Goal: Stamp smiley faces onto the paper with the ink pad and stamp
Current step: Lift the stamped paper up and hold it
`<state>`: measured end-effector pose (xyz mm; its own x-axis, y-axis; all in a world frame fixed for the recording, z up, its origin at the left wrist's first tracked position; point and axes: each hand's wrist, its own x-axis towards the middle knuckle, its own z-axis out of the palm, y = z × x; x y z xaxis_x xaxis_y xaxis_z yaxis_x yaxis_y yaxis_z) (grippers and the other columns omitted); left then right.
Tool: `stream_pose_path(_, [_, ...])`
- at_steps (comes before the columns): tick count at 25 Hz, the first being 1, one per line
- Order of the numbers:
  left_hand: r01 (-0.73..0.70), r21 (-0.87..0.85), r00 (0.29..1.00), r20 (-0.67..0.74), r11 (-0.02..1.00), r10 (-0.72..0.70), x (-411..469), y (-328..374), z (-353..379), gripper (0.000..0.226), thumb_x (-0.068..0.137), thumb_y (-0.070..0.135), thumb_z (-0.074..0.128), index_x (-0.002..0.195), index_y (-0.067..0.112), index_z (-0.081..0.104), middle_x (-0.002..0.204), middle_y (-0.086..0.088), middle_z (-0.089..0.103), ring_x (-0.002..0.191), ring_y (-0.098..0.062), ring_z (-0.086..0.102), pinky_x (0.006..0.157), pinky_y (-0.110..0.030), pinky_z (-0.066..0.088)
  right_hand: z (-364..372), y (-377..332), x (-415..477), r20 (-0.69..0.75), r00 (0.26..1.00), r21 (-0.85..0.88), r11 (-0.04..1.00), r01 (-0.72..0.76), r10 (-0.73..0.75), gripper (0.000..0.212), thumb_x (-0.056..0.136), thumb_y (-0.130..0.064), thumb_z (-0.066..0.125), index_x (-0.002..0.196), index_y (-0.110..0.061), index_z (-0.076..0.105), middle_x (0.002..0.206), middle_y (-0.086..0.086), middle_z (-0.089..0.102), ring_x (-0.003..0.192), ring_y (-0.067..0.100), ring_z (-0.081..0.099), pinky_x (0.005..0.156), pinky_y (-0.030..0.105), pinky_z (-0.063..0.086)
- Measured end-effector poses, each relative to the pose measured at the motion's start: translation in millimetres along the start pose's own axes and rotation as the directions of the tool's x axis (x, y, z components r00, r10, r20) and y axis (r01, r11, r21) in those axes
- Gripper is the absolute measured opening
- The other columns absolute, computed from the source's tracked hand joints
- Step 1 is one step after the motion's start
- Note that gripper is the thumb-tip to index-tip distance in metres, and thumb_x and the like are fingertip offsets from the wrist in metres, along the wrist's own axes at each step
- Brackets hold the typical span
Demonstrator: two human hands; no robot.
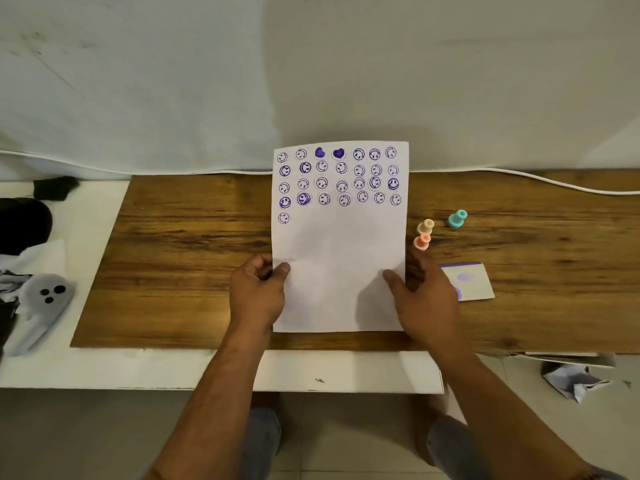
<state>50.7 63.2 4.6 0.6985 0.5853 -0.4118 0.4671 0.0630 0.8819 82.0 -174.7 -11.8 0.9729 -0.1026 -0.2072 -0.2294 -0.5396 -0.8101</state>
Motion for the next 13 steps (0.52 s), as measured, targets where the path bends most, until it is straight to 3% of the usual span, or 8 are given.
stream_pose_path(2, [0.018,-0.048,0.999,0.032,0.999,-0.016,2.0,-1.3,-0.9,0.018,0.092,0.01,0.072,0.087,0.027,0.075,0.079,0.015,0.079,0.071,0.001,0.074,0.067,-0.019,0.056,-8.2,-1.0,6.6,0.026,0.992,0.207,0.971,-0.124,0.121,0.037,0.092,-0.038,0.077,0.127,-0.029,0.069,0.11,-0.023,0.068,0.101,0.003,0.065,0.077,0.022,0.052])
stream_pose_path(4, [0.028,-0.029,0.999,0.037,0.999,-0.027,2.8,-3.9,-1.0,0.019,0.092,0.011,0.073,0.084,0.028,0.075,0.078,0.014,0.079,0.072,-0.002,0.074,0.068,-0.02,0.057,-11.8,0.5,10.5,0.048,0.979,0.3,0.932,-0.203,0.198,0.026,0.089,-0.036,0.08,0.111,-0.025,0.076,0.101,-0.014,0.074,0.097,0.011,0.069,0.071,0.026,0.056])
stream_pose_path(8, [0.007,0.061,1.0,0.006,0.998,-0.008,3.9,-7.8,1.8,0.024,0.09,0.01,0.075,0.078,0.031,0.071,0.081,0.012,0.075,0.075,-0.009,0.071,0.073,-0.025,0.055,-11.5,0.7,10.8,0.054,0.98,0.266,0.943,-0.201,0.193,0.015,0.088,-0.034,0.082,0.099,-0.028,0.074,0.093,-0.016,0.071,0.086,0.005,0.066,0.062,0.021,0.05])
stream_pose_path(13, [0.001,0.068,1.0,-0.008,0.998,-0.001,4.9,-9.0,1.6,0.022,0.09,0.013,0.075,0.08,0.032,0.071,0.084,0.012,0.075,0.079,-0.01,0.072,0.071,-0.022,0.053,-11.9,-0.6,9.7,0.075,0.979,0.298,0.932,-0.205,0.191,0.011,0.088,-0.034,0.081,0.092,-0.034,0.071,0.095,-0.015,0.072,0.089,0.008,0.066,0.066,0.025,0.053])
